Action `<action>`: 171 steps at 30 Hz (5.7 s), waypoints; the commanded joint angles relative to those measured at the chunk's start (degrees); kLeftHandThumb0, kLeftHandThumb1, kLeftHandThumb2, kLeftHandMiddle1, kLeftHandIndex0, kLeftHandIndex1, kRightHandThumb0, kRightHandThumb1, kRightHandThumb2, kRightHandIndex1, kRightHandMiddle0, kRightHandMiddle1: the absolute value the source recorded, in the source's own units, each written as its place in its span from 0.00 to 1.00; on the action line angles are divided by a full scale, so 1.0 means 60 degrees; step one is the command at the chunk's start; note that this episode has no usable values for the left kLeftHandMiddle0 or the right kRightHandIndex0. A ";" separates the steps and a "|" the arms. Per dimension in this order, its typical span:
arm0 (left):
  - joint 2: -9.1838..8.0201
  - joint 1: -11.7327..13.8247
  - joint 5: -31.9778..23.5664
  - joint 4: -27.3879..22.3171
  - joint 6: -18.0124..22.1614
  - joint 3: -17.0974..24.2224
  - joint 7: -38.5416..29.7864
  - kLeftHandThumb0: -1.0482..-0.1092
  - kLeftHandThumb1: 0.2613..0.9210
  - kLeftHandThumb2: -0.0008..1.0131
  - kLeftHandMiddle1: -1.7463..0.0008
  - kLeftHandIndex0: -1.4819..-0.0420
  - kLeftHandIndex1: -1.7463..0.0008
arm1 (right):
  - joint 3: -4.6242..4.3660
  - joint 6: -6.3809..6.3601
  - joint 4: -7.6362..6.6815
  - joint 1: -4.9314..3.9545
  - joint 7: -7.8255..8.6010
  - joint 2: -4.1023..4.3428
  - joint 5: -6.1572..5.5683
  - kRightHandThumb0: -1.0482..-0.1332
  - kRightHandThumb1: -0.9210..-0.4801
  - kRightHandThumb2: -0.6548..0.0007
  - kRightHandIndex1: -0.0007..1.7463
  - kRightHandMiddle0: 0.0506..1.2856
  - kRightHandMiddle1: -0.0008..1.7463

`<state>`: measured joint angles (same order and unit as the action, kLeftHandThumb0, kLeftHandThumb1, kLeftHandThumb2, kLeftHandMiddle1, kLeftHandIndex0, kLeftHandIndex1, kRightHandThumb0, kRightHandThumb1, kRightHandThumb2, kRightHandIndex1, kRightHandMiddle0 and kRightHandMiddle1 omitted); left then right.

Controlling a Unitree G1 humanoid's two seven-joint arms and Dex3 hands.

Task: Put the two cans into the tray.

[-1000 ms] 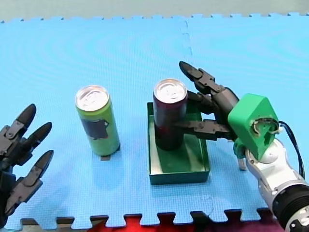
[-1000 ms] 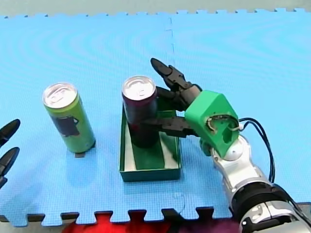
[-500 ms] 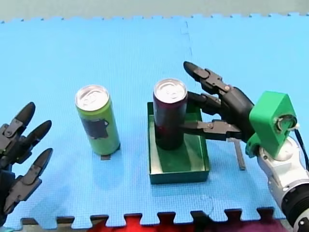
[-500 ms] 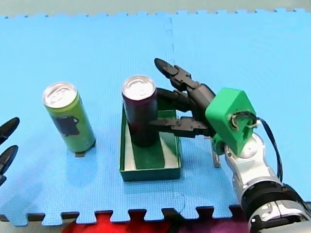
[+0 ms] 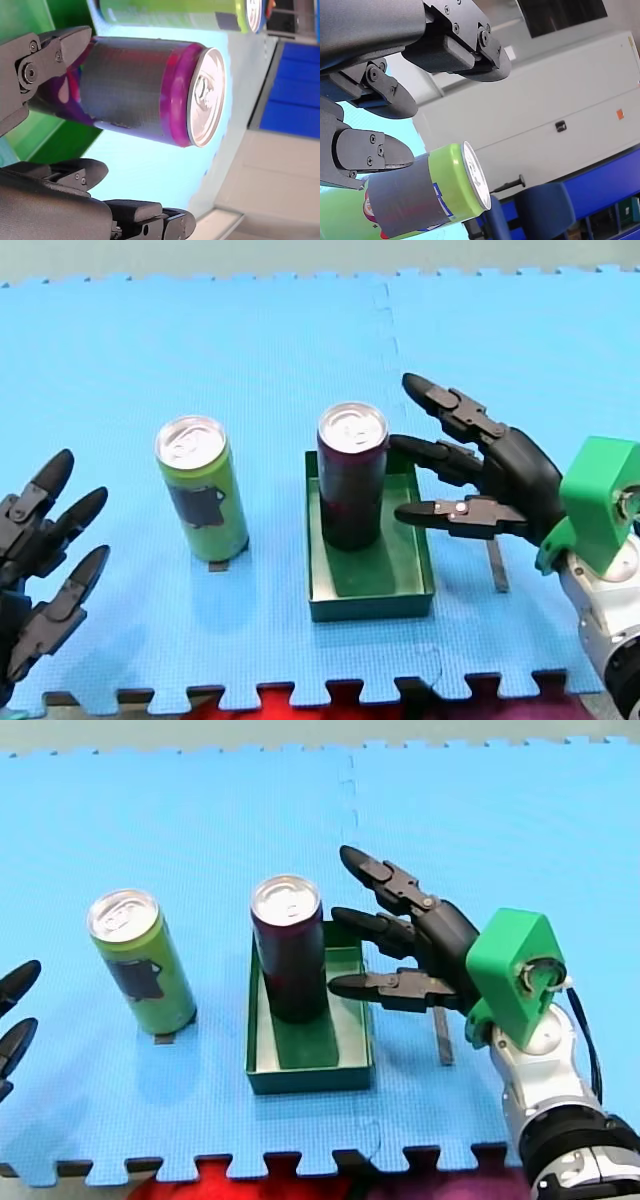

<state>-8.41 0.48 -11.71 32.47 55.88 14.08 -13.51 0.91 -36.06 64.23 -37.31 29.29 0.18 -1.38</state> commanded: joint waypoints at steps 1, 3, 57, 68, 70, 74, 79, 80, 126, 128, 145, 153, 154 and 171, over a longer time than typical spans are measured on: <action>-0.0049 0.0048 -0.0071 -0.0081 -0.0045 0.0039 0.0000 0.00 1.00 0.29 1.00 0.71 1.00 | 0.0077 0.0059 -0.0079 0.0030 0.0074 0.0113 -0.0096 0.04 0.49 1.00 0.00 0.07 0.00; -0.0057 0.0057 -0.0101 -0.0095 -0.0061 0.0042 -0.0020 0.00 1.00 0.29 1.00 0.71 1.00 | 0.0128 0.0058 -0.0090 0.0032 0.0163 0.0176 -0.0156 0.05 0.50 1.00 0.00 0.07 0.00; 0.0143 -0.0163 -0.0038 0.0396 -0.0235 0.0120 0.0072 0.03 0.66 0.00 1.00 0.73 1.00 | 0.0980 -0.0566 0.0350 0.0620 -0.0539 0.1483 -0.0288 0.00 0.39 0.99 0.01 0.16 0.01; -0.0081 -0.0640 -0.0051 0.0988 -0.1231 0.0136 -0.0038 0.08 0.58 0.00 1.00 0.75 1.00 | 0.1105 -0.0557 0.0547 0.0638 -0.0518 0.1285 -0.0433 0.00 0.41 1.00 0.01 0.17 0.01; -0.0118 -0.0721 0.0013 0.1033 -0.1425 0.0138 0.0028 0.08 0.58 0.00 1.00 0.75 1.00 | 0.1125 -0.0561 0.0558 0.0640 -0.0508 0.1264 -0.0450 0.00 0.41 1.00 0.01 0.17 0.01; -0.0161 -0.0892 0.0035 0.1247 -0.1537 0.0131 -0.0002 0.09 0.57 0.00 1.00 0.75 1.00 | 0.1146 -0.0585 0.0591 0.0620 -0.0532 0.1243 -0.0448 0.00 0.41 1.00 0.01 0.18 0.01; -0.0130 -0.1073 0.0140 0.1464 -0.1547 0.0090 0.0072 0.09 0.56 0.00 1.00 0.76 1.00 | 0.1169 -0.0617 0.0632 0.0598 -0.0518 0.1245 -0.0451 0.00 0.40 0.99 0.01 0.18 0.01; -0.0129 -0.1111 0.0163 0.1498 -0.1561 0.0086 0.0092 0.10 0.56 0.00 1.00 0.76 1.00 | 0.1172 -0.0621 0.0637 0.0596 -0.0503 0.1249 -0.0453 0.00 0.40 0.99 0.01 0.18 0.01; -0.0357 -0.3304 0.0907 0.4306 -0.1779 -0.0285 0.0193 0.06 0.55 0.00 1.00 0.77 1.00 | 0.1439 -0.0752 0.0651 0.0573 -0.0357 0.1119 -0.0683 0.00 0.31 0.99 0.01 0.18 0.00; -0.0322 -0.3386 0.0868 0.4355 -0.1836 -0.0280 0.0180 0.06 0.54 0.00 1.00 0.77 1.00 | 0.1448 -0.0776 0.0652 0.0577 -0.0351 0.1110 -0.0696 0.00 0.31 0.99 0.01 0.18 0.00; -0.0181 -0.3707 0.0515 0.4472 -0.2158 -0.0189 -0.0268 0.13 0.51 0.00 1.00 0.78 1.00 | 0.1532 -0.0766 0.0579 0.0588 -0.0289 0.1061 -0.0815 0.00 0.28 0.99 0.00 0.19 0.00; -0.0157 -0.3879 0.0609 0.4670 -0.2178 -0.0204 -0.0235 0.16 0.50 0.00 1.00 0.78 1.00 | 0.1543 -0.0718 0.0398 0.0652 -0.0281 0.1060 -0.0877 0.00 0.26 0.99 0.00 0.19 0.00; -0.0155 -0.3884 0.0591 0.4681 -0.2176 -0.0195 -0.0264 0.16 0.50 0.00 1.00 0.78 1.00 | 0.1544 -0.0703 0.0386 0.0657 -0.0293 0.1060 -0.0881 0.00 0.26 0.99 0.00 0.19 0.00; -0.0163 -0.3890 0.0550 0.4721 -0.2008 -0.0114 -0.0495 0.17 0.52 0.00 1.00 0.78 1.00 | 0.1589 -0.0567 0.0213 0.0684 -0.0193 0.1061 -0.1032 0.00 0.25 0.99 0.00 0.20 0.00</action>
<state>-9.16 -22.70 -8.21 60.71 43.57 13.27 -16.45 10.27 -39.57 65.74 -33.39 28.04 6.39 -7.29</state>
